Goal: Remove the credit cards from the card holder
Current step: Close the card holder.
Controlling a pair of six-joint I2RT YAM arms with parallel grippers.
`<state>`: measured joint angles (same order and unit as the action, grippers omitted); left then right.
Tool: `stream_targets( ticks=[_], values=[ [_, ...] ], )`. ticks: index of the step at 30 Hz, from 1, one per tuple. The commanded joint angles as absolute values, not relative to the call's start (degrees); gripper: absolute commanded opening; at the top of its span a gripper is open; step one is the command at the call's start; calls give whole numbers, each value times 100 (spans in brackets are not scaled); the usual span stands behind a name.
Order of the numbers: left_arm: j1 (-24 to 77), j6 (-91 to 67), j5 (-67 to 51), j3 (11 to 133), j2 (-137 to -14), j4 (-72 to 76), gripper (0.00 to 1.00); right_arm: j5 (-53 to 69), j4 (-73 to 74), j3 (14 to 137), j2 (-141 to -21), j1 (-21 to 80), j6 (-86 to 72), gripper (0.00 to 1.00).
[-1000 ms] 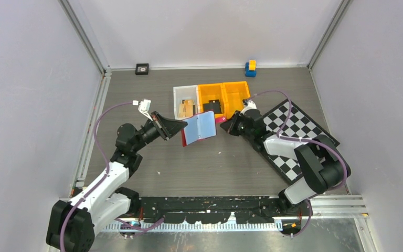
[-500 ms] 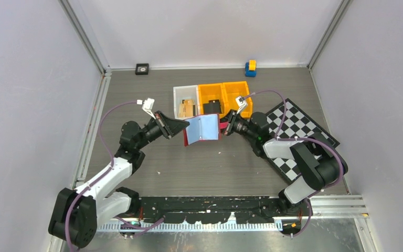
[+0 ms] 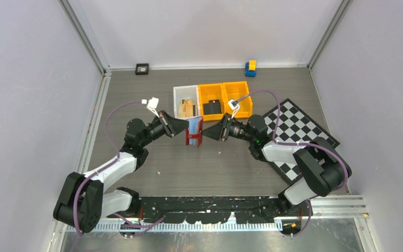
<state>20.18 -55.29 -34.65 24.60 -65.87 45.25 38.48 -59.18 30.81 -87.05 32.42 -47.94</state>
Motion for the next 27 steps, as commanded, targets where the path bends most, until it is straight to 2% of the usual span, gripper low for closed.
stream_targets(
  ticks=[1, 7, 10, 15, 19, 23, 25, 27],
  values=[
    [2030, -5697, -3676, 2689, -6706, 5228, 0, 3947, -5845, 3233, -8399, 3313, -4482, 43],
    [2030, -5986, -3914, 2648, -6729, 5576, 0, 3971, -5977, 3243, -8516, 3321, -4531, 59],
    [2031, -6418, -4133, 2558, -6664, 6084, 0, 3922, -5985, 3218, -8521, 3317, -4477, 72],
    [2030, -6612, -4332, 2565, -6590, 6168, 0, 4127, -6363, 3159, -8549, 3334, -4595, 77],
    [2030, -6901, -4480, 2603, -6847, 6566, 0, 4379, -6804, 3129, -8625, 3391, -4748, 77],
    [2034, -7413, -4820, 2744, -7430, 7290, 0, 4592, -6920, 3187, -8670, 3504, -4757, 70],
    [2038, -7650, -4867, 2776, -7692, 7710, 0, 4646, -6918, 3194, -8638, 3546, -4738, 64],
    [2032, -7783, -4929, 2831, -7886, 7967, 0, 4616, -6876, 3170, -8575, 3555, -4710, 53]
  ],
)
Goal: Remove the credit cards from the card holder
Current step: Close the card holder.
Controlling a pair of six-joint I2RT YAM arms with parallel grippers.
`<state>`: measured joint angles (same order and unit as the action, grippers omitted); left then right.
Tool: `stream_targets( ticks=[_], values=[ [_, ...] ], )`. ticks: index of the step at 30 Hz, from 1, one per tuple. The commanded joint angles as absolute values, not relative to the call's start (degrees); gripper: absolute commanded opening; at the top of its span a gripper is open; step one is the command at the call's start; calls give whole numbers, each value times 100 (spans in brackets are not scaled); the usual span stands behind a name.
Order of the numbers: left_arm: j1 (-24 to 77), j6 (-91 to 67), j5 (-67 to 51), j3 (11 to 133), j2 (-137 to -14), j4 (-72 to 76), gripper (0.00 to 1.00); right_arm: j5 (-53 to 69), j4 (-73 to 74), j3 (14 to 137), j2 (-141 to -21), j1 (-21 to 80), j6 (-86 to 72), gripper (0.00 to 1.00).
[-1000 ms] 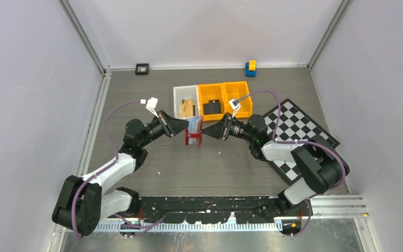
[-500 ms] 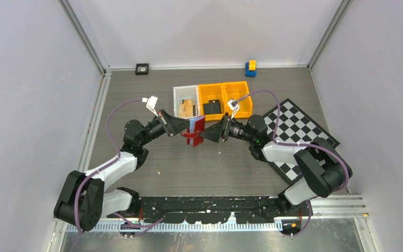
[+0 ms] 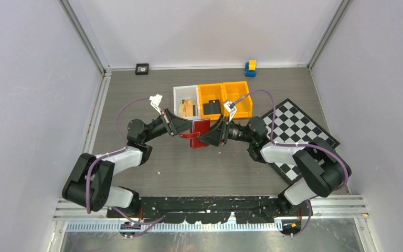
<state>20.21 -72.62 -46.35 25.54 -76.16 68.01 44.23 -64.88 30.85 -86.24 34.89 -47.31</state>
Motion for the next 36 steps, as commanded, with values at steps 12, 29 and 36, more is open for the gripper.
stream_targets(
  ticks=[12, 29, 36],
  values=[
    [2030, -7287, -4809, 2828, -7673, 7334, 0, 3385, -4330, 3554, -8134, 3586, -3735, 19],
    [2338, -5779, -4373, 3073, -7066, 5122, 4, 1979, -2816, 3999, -7987, 4041, -3168, 11],
    [2195, -5079, -3628, 2807, -5917, 3728, 36, 2049, -2719, 3703, -7574, 4041, -3331, 10]
  ],
)
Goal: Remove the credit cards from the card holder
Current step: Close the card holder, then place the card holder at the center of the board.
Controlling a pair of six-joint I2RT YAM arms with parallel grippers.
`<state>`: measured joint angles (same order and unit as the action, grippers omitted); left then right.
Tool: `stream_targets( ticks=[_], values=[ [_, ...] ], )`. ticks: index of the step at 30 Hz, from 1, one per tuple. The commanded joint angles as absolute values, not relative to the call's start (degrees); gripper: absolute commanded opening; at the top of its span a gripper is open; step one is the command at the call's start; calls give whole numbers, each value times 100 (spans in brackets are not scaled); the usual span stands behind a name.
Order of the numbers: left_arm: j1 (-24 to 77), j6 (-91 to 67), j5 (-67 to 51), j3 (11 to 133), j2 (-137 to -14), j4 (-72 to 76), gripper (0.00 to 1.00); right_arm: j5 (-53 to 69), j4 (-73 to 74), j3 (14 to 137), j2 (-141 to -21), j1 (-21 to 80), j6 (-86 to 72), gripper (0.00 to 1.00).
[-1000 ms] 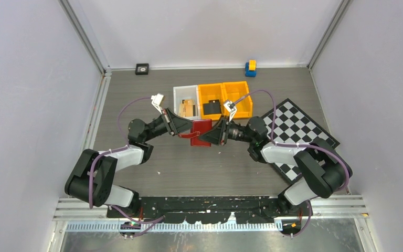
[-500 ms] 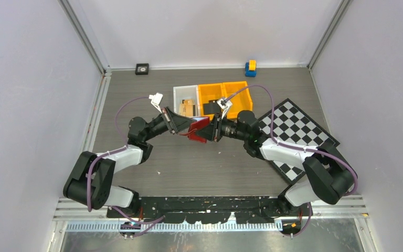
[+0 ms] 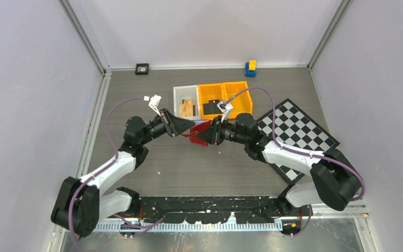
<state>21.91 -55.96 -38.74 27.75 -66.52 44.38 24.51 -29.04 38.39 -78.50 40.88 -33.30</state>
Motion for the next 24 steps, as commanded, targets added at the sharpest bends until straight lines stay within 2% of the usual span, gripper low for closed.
stream_targets(
  ticks=[1, 2, 5, 9, 14, 20, 24],
  values=[
    [2185, -4961, -3496, 2767, -5708, 3489, 42, 2042, -2671, 3663, -7528, 4038, -3357, 11],
    [2180, -4844, -3335, 2721, -5521, 3218, 51, 2014, -2619, 3624, -7481, 4033, -3384, 11],
    [2171, -4595, -2863, 2571, -4897, 2543, 66, 1769, -2377, 3512, -7386, 4034, -3479, 11],
    [2171, -4429, -2301, 2370, -4168, 1840, 78, 1448, -2028, 3455, -7453, 4034, -3595, 11],
    [2180, -4396, -2069, 2215, -3723, 1347, 80, 1513, -1843, 3574, -8103, 4034, -3752, 11],
    [2180, -4562, -2264, 2009, -3769, 1527, 78, 1618, -2133, 3890, -9268, 4029, -4051, 13],
    [2180, -4597, -2303, 1874, -3726, 1590, 78, 1580, -2332, 3980, -9836, 4029, -4164, 20]
  ],
)
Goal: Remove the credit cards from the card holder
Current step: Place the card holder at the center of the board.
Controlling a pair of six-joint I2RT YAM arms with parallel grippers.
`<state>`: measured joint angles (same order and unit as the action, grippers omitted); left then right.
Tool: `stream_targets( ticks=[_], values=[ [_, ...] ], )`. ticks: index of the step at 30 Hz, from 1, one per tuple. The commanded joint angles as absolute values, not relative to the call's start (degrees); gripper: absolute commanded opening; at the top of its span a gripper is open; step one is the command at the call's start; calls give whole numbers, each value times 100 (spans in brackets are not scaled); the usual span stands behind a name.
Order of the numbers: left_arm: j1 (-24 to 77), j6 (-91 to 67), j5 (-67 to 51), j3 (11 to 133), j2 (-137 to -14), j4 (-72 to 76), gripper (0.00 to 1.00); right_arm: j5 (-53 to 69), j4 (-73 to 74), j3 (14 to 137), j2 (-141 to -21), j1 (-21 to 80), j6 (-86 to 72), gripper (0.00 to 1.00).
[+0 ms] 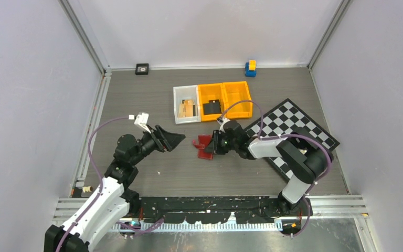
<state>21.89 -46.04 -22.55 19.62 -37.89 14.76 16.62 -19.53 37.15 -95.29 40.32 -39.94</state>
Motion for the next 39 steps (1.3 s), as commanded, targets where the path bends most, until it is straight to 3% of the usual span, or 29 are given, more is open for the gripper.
stream_targets(
  ticks=[1, 6, 15, 19, 23, 28, 39],
  values=[
    [2181, -4590, -2307, 1846, -3715, 1598, 78, 1549, -2333, 4001, -9917, 4030, -4166, 24],
    [2180, -4572, -2336, 1767, -3708, 1617, 78, 1146, -2053, 4023, -10015, 4026, -4086, 47],
    [2197, -4593, -2378, 1814, -3802, 1709, 78, 72, -1081, 3784, -8960, 4064, -3820, 66],
    [2219, -4562, -2360, 1860, -3934, 1777, 78, -264, -860, 3674, -8491, 4077, -3751, 68],
    [2243, -4568, -2405, 1889, -4123, 1921, 76, -448, -784, 3519, -8085, 4077, -3734, 46],
    [2273, -4573, -2428, 1916, -4240, 2025, 75, 72, -1175, 3497, -7984, 4130, -3735, 4],
    [2277, -4431, -2302, 1942, -4383, 1996, 74, -192, -819, 4392, -9292, 4369, -3632, 1]
  ],
)
